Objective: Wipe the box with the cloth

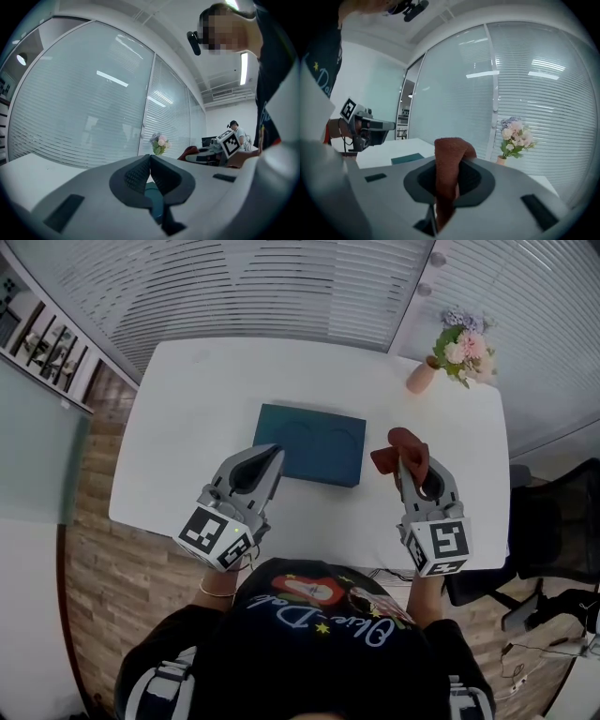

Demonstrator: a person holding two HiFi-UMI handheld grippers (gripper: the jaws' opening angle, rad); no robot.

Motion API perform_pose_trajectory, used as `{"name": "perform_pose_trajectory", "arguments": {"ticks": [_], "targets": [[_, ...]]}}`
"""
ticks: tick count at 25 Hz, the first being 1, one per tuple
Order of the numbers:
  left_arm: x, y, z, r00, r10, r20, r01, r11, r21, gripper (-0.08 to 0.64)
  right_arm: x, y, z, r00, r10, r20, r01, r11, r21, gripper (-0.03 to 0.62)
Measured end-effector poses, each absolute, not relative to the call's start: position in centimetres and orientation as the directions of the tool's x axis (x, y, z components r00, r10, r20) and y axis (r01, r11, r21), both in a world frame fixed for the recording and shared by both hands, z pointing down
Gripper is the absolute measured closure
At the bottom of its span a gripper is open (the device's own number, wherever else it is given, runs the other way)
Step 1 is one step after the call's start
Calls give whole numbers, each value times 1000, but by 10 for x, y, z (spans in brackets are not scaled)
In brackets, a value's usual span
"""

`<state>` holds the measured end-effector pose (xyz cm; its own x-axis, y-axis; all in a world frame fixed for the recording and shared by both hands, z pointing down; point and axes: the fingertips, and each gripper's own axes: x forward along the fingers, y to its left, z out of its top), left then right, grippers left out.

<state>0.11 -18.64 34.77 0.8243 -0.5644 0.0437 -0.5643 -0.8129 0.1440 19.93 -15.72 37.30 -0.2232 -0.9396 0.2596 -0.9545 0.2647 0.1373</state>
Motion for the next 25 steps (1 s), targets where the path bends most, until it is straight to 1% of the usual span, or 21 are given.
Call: {"name": "perform_pose_trajectory", "arguments": {"ticks": [4, 6, 25], "targets": [[2, -187, 345, 825, -564, 42, -564, -814, 138, 555, 198, -157, 356, -233, -960, 154, -969, 243, 51, 549], [1, -187, 345, 824, -565, 41, -565, -814, 136, 555, 195, -158, 352, -246, -961, 125, -968, 249, 7, 551], [1, -181, 347, 823, -566, 48, -567, -812, 141, 555, 186, -154, 352, -268, -955, 130, -963, 270, 2, 552]]}}
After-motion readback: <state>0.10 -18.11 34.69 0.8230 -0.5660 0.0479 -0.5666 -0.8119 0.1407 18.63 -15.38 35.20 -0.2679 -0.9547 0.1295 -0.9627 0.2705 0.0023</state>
